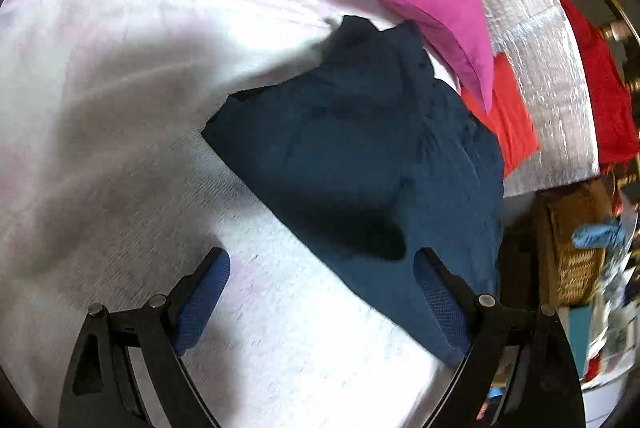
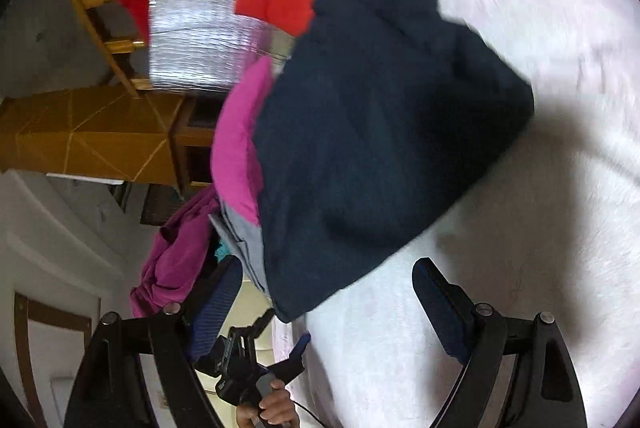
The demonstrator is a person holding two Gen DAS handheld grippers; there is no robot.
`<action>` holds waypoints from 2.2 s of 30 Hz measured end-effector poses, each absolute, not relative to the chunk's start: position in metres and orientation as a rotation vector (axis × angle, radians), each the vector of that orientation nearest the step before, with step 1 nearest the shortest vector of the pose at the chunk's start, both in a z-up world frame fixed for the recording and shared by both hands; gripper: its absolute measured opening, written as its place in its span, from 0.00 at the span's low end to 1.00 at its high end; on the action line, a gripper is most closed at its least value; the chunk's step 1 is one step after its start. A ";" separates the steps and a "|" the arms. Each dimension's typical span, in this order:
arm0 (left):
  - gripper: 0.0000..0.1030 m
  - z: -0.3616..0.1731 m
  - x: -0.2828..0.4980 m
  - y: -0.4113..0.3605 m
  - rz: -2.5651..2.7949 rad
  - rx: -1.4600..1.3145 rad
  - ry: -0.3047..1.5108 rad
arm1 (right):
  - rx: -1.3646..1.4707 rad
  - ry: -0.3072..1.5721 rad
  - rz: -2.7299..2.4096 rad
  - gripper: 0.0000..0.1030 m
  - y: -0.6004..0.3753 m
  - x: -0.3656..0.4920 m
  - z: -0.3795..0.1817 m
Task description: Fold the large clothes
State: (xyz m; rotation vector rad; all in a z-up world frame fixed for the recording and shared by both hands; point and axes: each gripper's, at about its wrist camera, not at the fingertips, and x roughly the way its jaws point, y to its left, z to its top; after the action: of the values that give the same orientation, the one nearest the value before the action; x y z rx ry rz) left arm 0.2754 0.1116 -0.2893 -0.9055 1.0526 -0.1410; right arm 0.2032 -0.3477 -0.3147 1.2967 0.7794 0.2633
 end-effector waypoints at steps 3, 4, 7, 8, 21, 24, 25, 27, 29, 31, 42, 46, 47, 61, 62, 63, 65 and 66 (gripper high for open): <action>0.90 -0.292 0.281 0.117 -0.151 -0.942 1.021 | 1.302 0.785 0.205 0.87 -0.351 0.216 -0.328; 0.90 -0.294 0.286 0.119 -0.163 -0.961 1.015 | 1.296 0.770 0.204 0.87 -0.353 0.221 -0.327; 0.90 -0.299 0.293 0.123 -0.164 -1.006 0.990 | 1.253 0.741 0.187 0.87 -0.359 0.238 -0.324; 0.90 -0.300 0.296 0.125 -0.155 -1.021 0.971 | 1.246 0.737 0.184 0.87 -0.361 0.243 -0.324; 0.83 -0.299 0.334 0.107 -0.168 -1.026 0.868 | 1.118 0.628 0.099 0.64 -0.384 0.284 -0.314; 0.58 -0.300 0.336 0.102 -0.168 -1.033 0.874 | 1.086 0.650 0.068 0.47 -0.388 0.280 -0.320; 0.52 -0.301 0.332 0.104 -0.162 -1.021 0.877 | 1.058 0.656 0.058 0.45 -0.385 0.278 -0.315; 0.39 -0.294 0.332 0.102 -0.155 -0.988 0.870 | 0.941 0.655 0.030 0.38 -0.376 0.274 -0.298; 0.27 -0.284 0.330 0.102 -0.151 -0.952 0.854 | 0.832 0.648 0.012 0.35 -0.365 0.268 -0.281; 0.24 -0.274 0.327 0.103 -0.150 -0.921 0.839 | 0.814 0.639 0.013 0.34 -0.361 0.261 -0.273; 0.21 -0.243 0.297 0.121 -0.203 -0.873 0.867 | 0.797 0.662 0.035 0.34 -0.348 0.213 -0.241; 0.21 -0.247 0.285 0.128 -0.188 -0.841 0.936 | 0.810 0.727 0.031 0.34 -0.342 0.203 -0.250; 0.21 -0.248 0.283 0.128 -0.183 -0.831 0.953 | 0.810 0.746 0.028 0.34 -0.341 0.203 -0.253; 0.63 -0.267 0.277 0.181 -0.124 -0.930 1.205 | 0.869 1.012 0.074 0.57 -0.381 0.173 -0.254; 0.64 -0.262 0.274 0.188 -0.093 -0.914 1.178 | 0.873 0.995 0.063 0.58 -0.390 0.166 -0.250; 0.65 -0.258 0.272 0.193 -0.065 -0.901 1.151 | 0.870 0.976 0.041 0.59 -0.398 0.157 -0.247; 0.71 -0.247 0.272 0.202 -0.040 -0.879 1.066 | 0.882 0.894 -0.046 0.71 -0.420 0.145 -0.238; 0.73 -0.244 0.273 0.202 -0.044 -0.873 1.041 | 0.905 0.841 -0.063 0.79 -0.430 0.142 -0.235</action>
State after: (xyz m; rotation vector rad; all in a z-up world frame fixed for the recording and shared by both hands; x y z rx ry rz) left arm 0.2734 0.2023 -0.2442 -0.8735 1.0408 -0.0438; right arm 0.1417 -0.4297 -0.2351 0.9048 0.8409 -0.0634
